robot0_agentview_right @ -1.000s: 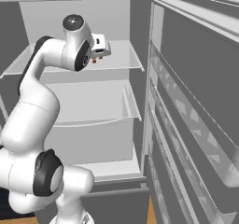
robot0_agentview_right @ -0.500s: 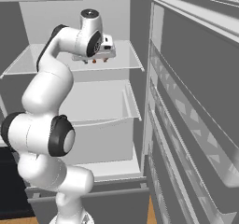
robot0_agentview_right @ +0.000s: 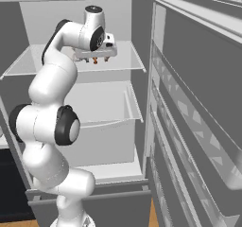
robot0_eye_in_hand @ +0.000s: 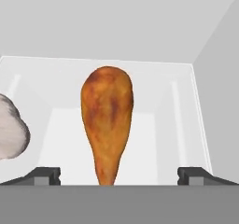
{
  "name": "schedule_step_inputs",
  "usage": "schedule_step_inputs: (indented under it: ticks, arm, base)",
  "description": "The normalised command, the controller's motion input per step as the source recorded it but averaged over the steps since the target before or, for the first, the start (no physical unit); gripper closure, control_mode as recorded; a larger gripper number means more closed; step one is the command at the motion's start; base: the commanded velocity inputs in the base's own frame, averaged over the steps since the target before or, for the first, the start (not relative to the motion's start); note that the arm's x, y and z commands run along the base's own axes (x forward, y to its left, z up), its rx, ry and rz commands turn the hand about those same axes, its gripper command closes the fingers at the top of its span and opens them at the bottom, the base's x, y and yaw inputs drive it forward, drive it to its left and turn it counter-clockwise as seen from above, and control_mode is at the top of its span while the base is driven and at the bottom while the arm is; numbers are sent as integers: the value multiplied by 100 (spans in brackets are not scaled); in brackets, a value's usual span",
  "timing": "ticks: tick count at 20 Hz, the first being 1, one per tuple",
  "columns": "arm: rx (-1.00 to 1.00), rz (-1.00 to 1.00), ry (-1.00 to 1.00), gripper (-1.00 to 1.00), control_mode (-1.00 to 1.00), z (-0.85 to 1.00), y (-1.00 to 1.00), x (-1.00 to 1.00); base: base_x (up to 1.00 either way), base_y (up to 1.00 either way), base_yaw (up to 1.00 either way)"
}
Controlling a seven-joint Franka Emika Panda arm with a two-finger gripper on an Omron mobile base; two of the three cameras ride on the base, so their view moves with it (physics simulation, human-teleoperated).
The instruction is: Place one garlic and one chicken drumstick in each tupperware on the nearby counter, to pack two identical lunches.
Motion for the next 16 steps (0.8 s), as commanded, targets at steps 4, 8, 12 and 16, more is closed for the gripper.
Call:
schedule_step_inputs:
  ticks: [4,8,12,16]
  arm:
    - [0,0,-10,-100,-100,-41,16,7]
    - [0,0,-2,-100,-100,-40,21,18]
    - [0,0,-1,-100,-100,-42,30,33]
    - [0,0,0,-100,-100,-39,16,56]
  base:
    - [0,0,0]
    - [0,0,0]
    - [0,0,0]
    - [0,0,0]
